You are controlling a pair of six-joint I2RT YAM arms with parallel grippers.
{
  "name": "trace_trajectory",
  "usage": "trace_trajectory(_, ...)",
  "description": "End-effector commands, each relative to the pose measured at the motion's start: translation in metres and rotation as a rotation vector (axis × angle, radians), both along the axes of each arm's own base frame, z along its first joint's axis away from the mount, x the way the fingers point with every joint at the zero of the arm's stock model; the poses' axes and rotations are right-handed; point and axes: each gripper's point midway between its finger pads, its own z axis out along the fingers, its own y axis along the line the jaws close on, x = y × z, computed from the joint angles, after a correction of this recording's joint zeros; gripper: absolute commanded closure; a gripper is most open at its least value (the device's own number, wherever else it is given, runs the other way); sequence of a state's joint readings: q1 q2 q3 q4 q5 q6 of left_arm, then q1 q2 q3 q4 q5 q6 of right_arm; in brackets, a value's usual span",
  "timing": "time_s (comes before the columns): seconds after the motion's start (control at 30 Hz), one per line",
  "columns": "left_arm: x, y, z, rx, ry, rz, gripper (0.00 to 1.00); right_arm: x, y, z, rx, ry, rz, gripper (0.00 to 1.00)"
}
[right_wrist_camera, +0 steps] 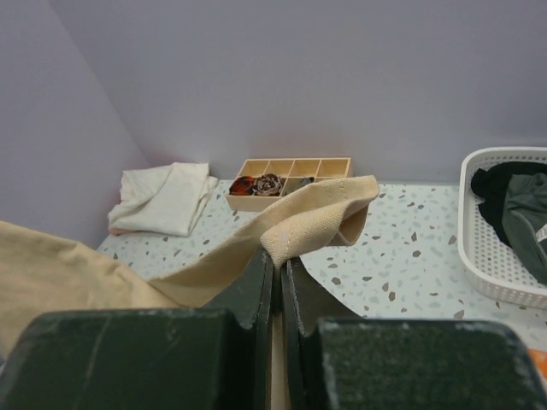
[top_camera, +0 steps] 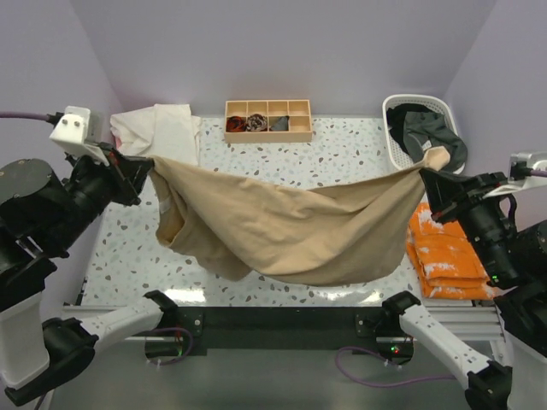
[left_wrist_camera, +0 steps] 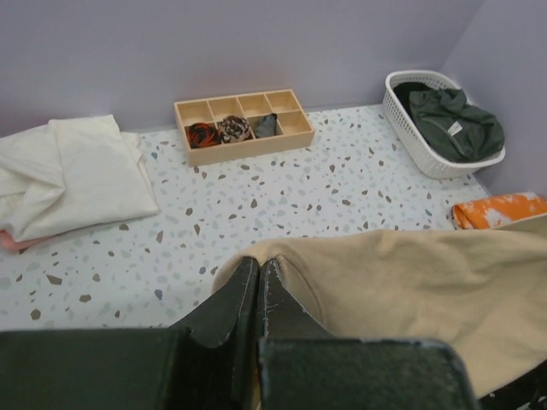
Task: Fold and stack the t-shirts
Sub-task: Flatten out the tshirt
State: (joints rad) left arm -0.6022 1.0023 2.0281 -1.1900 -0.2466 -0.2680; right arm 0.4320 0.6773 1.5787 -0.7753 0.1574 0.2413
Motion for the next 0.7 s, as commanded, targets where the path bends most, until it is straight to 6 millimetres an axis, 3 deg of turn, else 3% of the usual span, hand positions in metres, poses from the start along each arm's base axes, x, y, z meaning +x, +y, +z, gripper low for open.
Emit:
trace_trajectory(0.0,0.047,-0.030,-0.058,0.170,0.168,-0.018,1.00,0.036,0.004,-0.025,-0.069,0.091,-0.062,1.00)
trace_trajectory(0.13,0.090,-0.051,-0.087,0.259,0.217,0.000,1.00,0.071,-0.002,-0.051,-0.118,0.177,-0.177,1.00)
trace_trajectory(0.23,0.124,-0.068,-0.117,0.289,0.263,0.000,1.00,0.102,-0.002,-0.088,-0.182,0.294,-0.258,0.99)
trace_trajectory(0.3,0.147,-0.076,-0.151,0.280,0.311,-0.027,1.00,0.122,0.000,-0.124,-0.231,0.391,-0.298,1.00)
trace_trajectory(0.4,0.172,-0.074,-0.197,0.253,0.376,-0.009,1.00,0.143,0.000,-0.166,-0.279,0.473,-0.354,1.00)
trace_trajectory(0.5,0.192,-0.067,-0.229,0.252,0.401,0.042,1.00,0.157,0.001,-0.187,-0.293,0.487,-0.392,1.00)
trace_trajectory(0.6,0.214,-0.058,-0.243,0.234,0.391,0.093,1.00,0.168,-0.003,-0.197,-0.309,0.483,-0.442,1.00)
trace_trajectory(0.67,0.231,-0.055,-0.242,0.207,0.356,0.114,1.00,0.178,-0.007,-0.204,-0.333,0.501,-0.488,1.00)
